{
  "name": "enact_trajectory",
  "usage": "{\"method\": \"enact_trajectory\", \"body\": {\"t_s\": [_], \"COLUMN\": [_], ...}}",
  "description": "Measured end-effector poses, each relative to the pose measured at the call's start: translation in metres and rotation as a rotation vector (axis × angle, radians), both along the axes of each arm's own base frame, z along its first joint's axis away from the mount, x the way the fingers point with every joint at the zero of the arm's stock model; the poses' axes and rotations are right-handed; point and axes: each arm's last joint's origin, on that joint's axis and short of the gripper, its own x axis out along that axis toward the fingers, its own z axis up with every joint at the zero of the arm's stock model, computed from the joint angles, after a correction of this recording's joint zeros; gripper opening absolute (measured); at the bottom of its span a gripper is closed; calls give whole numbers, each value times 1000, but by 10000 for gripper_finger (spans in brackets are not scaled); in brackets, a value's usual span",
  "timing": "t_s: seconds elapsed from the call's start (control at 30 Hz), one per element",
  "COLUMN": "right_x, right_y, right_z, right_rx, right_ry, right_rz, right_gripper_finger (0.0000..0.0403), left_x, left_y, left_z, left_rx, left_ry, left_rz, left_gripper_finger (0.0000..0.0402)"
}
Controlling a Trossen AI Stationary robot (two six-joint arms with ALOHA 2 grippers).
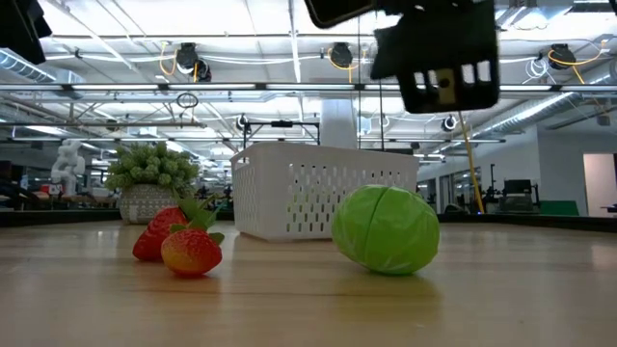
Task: Pick and placing Produce into tupperware
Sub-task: Put the cabbage into the white bin
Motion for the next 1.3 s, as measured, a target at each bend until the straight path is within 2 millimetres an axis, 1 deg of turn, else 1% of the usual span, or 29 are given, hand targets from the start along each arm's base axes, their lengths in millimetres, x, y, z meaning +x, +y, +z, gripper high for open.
{"method": "enact_trajectory", "body": {"t_s": [0.2, 0.4, 0.57, 0.73, 0.9, 1.13, 1.3], "right_x": [-10, -10, -6, -6, -3, 2, 10], "right_y": [-8, -19, -29, -33, -32, -25, -23], "right_z": [-10, -13, -13, -10, -4, 2, 9], "right_rx": [-56, -95, -128, -78, -48, 36, 85], "right_ry": [160, 216, 186, 198, 162, 119, 24], "right_rz": [-24, -52, -55, -36, -50, -106, -112], "right_gripper_finger": [180, 180, 180, 180, 180, 180, 180], "left_x": [0, 0, 0, 0, 0, 0, 0], "left_y": [0, 0, 0, 0, 0, 0, 0], "left_z": [0, 0, 0, 0, 0, 0, 0], "left_rx": [4, 4, 4, 1, 2, 0, 0], "left_ry": [1, 1, 1, 3, 3, 4, 3], "left_rz": [-8, -8, -7, -8, -11, -12, -12], "left_gripper_finger": [127, 127, 127, 127, 127, 127, 127]}}
